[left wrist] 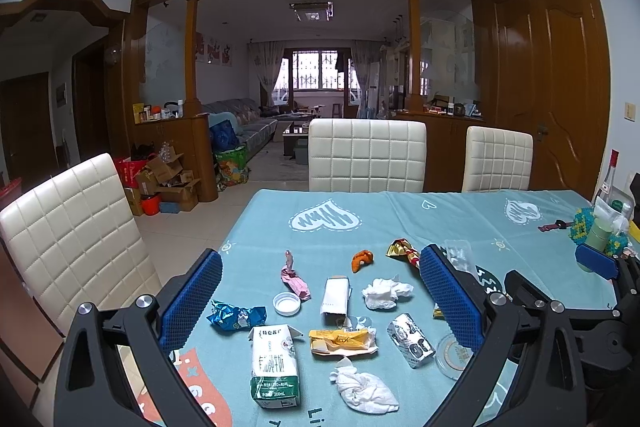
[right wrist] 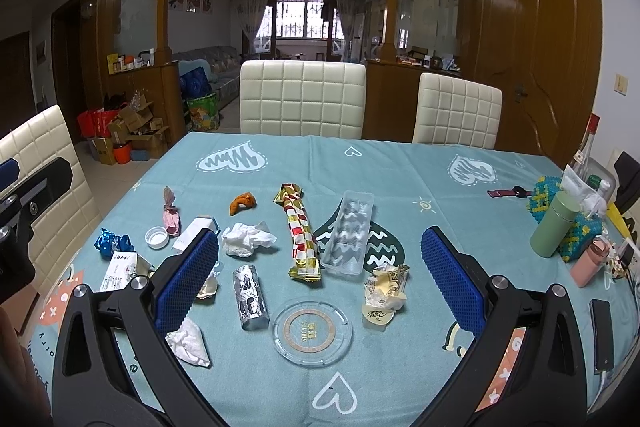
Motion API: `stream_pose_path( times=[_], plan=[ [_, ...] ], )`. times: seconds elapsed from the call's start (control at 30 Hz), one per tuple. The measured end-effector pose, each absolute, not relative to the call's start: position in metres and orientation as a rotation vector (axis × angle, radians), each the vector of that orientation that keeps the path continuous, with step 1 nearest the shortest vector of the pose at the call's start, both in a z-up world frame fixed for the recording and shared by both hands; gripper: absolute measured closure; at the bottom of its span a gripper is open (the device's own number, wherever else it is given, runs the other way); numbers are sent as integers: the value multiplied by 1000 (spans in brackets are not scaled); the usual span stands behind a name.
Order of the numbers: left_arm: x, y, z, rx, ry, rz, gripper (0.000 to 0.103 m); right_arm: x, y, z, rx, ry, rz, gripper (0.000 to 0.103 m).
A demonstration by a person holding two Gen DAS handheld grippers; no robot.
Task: Collect trash
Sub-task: 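Move both tools toward the trash on the table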
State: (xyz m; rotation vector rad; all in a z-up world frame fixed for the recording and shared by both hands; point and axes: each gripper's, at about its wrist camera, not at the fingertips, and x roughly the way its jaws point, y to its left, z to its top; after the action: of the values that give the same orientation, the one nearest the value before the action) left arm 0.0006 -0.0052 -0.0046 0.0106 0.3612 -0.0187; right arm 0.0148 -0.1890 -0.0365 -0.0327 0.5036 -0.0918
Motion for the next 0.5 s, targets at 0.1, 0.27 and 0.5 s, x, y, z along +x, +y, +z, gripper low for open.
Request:
stream_pose_path(
  times=[0.1,0.27,0.5],
  plan=[
    [0,-5,-5,10,362,-20,6,14,-188,-37,-31,503,-90,3],
    [0,-6,-5,11,365,-24,6,15,-186,-39,-36,506,-87,3],
    [0,-6,-7,11,370,-24,6,15,-188,-40,-33,512,-85,3]
  ],
)
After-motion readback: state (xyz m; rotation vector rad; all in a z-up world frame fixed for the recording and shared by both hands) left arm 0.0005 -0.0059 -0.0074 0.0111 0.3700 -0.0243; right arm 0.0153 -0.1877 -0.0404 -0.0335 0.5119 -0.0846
